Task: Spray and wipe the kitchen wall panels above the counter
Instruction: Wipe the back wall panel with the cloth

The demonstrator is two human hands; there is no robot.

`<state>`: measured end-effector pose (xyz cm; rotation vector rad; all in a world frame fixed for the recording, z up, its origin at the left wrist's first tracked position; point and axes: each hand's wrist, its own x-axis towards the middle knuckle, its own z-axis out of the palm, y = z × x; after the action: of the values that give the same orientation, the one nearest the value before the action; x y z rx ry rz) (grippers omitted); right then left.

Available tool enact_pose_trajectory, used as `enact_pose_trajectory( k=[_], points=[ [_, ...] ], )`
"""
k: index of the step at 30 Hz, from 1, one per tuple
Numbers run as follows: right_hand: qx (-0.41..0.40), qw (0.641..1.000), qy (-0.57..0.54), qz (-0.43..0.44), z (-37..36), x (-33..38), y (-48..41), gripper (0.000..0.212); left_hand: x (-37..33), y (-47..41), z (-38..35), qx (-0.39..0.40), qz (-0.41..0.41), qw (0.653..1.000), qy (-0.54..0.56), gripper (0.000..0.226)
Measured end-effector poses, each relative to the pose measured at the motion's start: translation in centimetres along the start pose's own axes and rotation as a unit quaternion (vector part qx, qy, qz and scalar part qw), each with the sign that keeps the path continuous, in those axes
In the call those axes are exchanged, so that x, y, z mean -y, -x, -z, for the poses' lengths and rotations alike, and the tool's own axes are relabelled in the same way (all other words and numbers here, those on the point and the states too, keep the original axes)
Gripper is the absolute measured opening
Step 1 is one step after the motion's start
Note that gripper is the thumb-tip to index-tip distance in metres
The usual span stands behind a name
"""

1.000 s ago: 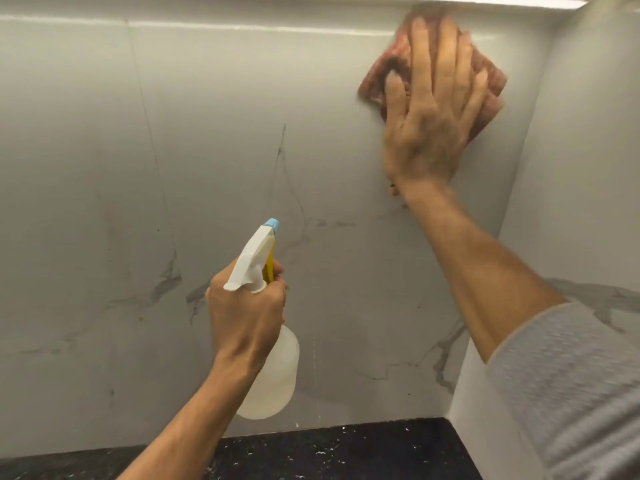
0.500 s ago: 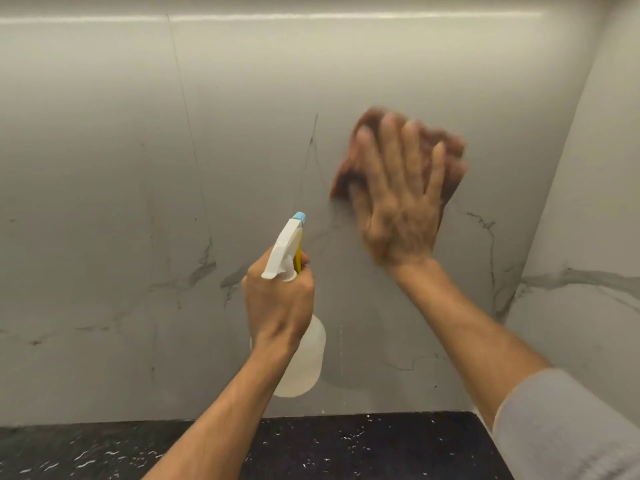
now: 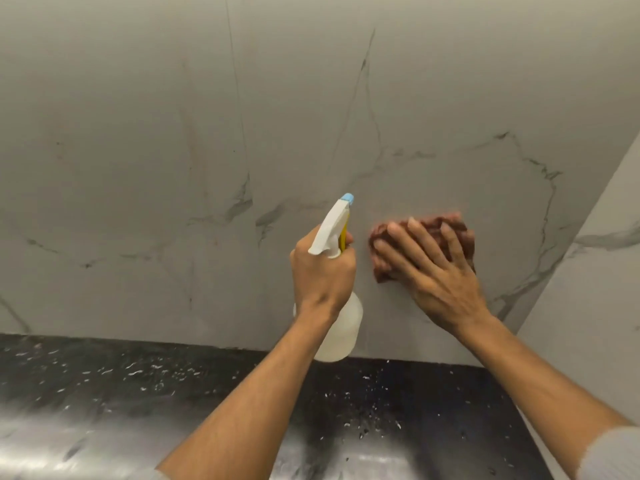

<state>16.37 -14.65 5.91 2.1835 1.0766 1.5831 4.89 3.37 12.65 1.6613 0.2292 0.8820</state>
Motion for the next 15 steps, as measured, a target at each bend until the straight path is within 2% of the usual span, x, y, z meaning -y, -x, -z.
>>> enact_pose_trajectory(
  k=[2, 3, 5, 7, 9, 10, 12, 14, 15],
  points=[
    [-0.026, 0.998, -0.023, -0.051, -0.7, 2.7, -0.7, 0.061, 0.1, 0.0, 0.1, -0.005, -0.005, 1.000, 0.000, 0.007],
    [-0.030, 0.998, -0.034, -0.038, -1.4, 4.1, -0.2, 0.068, 0.2, 0.0, 0.2, -0.010, -0.005, 1.000, -0.001, 0.008],
    [-0.002, 0.997, -0.051, 0.064, -2.5, 7.1, 2.3, 0.083, 0.7, 0.0, 0.7, -0.015, -0.007, 1.000, -0.010, 0.010],
    [0.054, 0.980, -0.061, 0.183, -3.0, 8.7, 4.9, 0.095, 1.3, 0.0, 1.3, -0.017, -0.016, 0.999, -0.028, 0.009],
    [0.121, 0.963, -0.051, 0.236, -2.8, 8.5, 6.5, 0.100, 2.0, 0.0, 1.9, -0.021, -0.017, 0.999, -0.045, 0.009],
    [0.135, 0.962, -0.038, 0.236, -2.6, 7.9, 6.6, 0.095, 2.3, -0.1, 2.1, -0.026, -0.011, 0.998, -0.047, 0.009],
    [0.098, 0.979, -0.012, 0.179, -2.0, 5.5, 6.5, 0.083, 2.5, -0.2, 2.4, -0.040, 0.008, 0.998, -0.047, 0.008],
    [0.060, 0.998, 0.001, 0.019, -1.1, 2.4, 5.1, 0.077, 2.4, -0.1, 2.5, -0.044, 0.019, 0.998, -0.044, 0.009],
    [0.033, 0.997, -0.006, -0.075, -0.9, 0.9, 4.0, 0.074, 2.3, -0.2, 2.4, -0.041, 0.021, 0.998, -0.041, 0.010]
  ],
)
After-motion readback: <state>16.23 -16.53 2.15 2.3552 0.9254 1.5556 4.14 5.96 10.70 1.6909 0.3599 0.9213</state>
